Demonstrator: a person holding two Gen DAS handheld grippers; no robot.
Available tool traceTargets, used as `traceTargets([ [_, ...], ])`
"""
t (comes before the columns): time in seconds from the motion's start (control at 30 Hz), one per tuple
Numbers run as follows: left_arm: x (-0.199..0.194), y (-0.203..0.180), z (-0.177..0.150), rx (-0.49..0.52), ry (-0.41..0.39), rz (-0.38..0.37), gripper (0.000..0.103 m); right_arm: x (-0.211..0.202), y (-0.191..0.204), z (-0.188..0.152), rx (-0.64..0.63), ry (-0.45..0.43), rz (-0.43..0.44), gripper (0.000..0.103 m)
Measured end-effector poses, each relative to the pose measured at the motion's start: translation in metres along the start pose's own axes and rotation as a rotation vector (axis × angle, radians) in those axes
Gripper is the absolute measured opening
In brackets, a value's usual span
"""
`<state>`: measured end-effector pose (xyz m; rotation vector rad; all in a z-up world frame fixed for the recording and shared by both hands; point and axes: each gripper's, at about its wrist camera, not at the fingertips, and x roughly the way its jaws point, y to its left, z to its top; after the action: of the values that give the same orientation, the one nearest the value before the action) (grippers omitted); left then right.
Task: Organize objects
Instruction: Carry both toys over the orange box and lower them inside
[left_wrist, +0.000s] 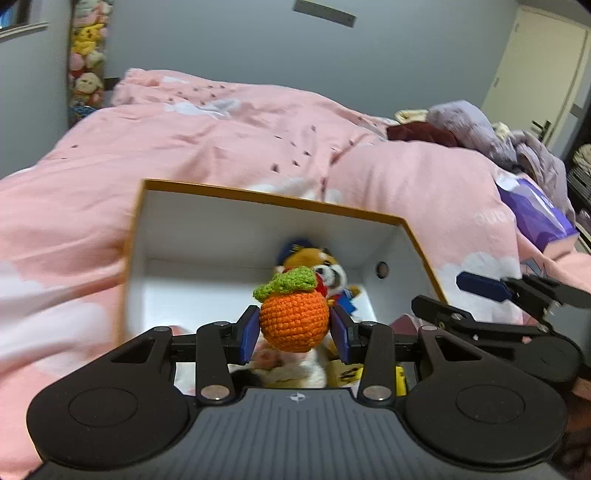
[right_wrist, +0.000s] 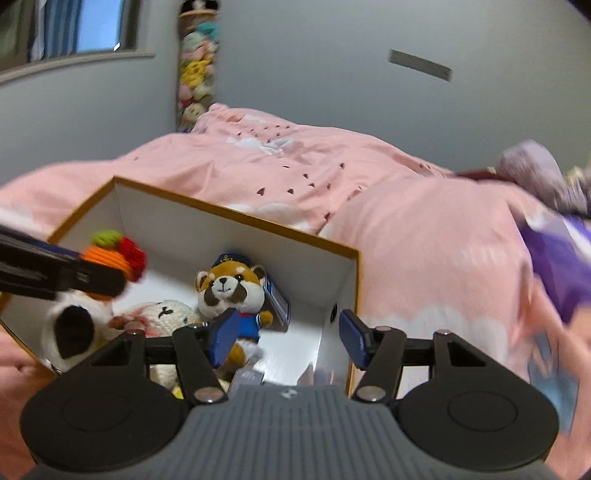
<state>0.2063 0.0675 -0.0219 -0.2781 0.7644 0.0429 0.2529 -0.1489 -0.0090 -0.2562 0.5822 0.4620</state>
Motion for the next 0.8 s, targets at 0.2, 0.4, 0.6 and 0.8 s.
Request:
traceTargets([
  [0.2, 0.028, -0.019, 0.002, 0.022, 0.052, -0.029, 0.047, -0.014, -0.011, -0.013, 0.130, -0.005, -0.018, 0.060],
  [0.4, 0.050, -0.035, 0.010, 0.005, 0.084, -0.082, 0.047, -0.011, -0.015, -0.019, 0.154, 0.011, -0.031, 0.060],
  [0.6, 0.070, -0.048, 0.014, 0.015, 0.112, -0.099, 0.047, -0.003, -0.016, -0.023, 0.142, 0.033, -0.058, 0.060],
  [0.8, 0.080, -0.055, 0.013, 0.024, 0.129, -0.108, 0.049, 0.000, -0.016, -0.025, 0.149, 0.052, -0.047, 0.060],
])
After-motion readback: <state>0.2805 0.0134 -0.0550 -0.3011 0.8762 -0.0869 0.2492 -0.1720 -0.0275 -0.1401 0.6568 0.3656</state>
